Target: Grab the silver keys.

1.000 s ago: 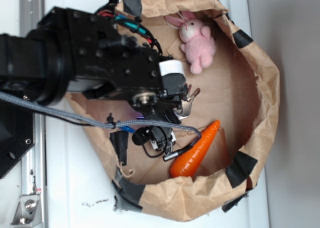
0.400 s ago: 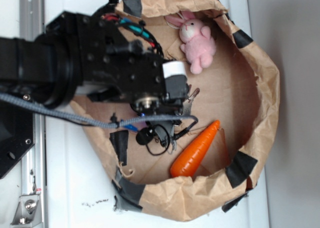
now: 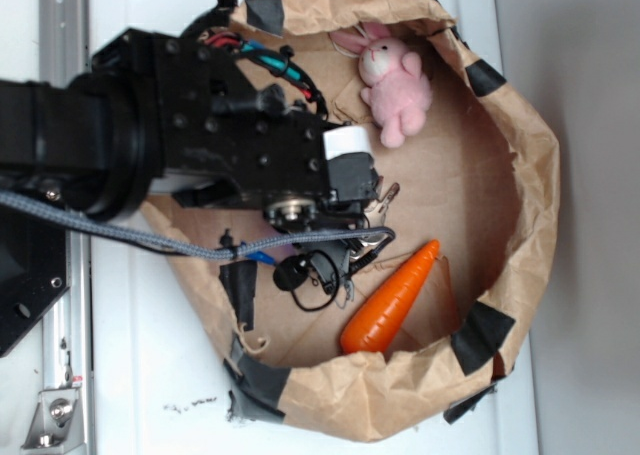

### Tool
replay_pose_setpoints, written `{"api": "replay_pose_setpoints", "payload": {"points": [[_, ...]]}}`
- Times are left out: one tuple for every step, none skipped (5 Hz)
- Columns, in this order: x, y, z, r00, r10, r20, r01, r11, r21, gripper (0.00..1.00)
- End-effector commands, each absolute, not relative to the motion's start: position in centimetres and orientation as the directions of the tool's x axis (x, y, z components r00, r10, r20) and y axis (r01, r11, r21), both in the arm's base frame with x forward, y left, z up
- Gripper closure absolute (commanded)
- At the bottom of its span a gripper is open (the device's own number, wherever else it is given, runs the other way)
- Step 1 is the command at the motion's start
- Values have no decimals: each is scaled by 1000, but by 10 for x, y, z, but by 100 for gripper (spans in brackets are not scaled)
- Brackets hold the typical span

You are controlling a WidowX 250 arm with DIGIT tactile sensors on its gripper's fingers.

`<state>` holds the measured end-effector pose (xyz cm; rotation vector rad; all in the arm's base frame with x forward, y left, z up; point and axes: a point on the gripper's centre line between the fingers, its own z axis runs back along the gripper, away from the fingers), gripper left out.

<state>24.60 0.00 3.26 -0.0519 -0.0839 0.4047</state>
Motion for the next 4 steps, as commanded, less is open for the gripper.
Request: {"api": "replay_pose_setpoints", "payload": {"points": [[251,-1,41,911,396,111,-391,918,-70,100],[253,-1,52,895,432,110,-432,901,-26,100],[267,13,102,798,600,57,-602,798,31,100],[274,56,146,708,697,-113,-701,713,4,100]]}}
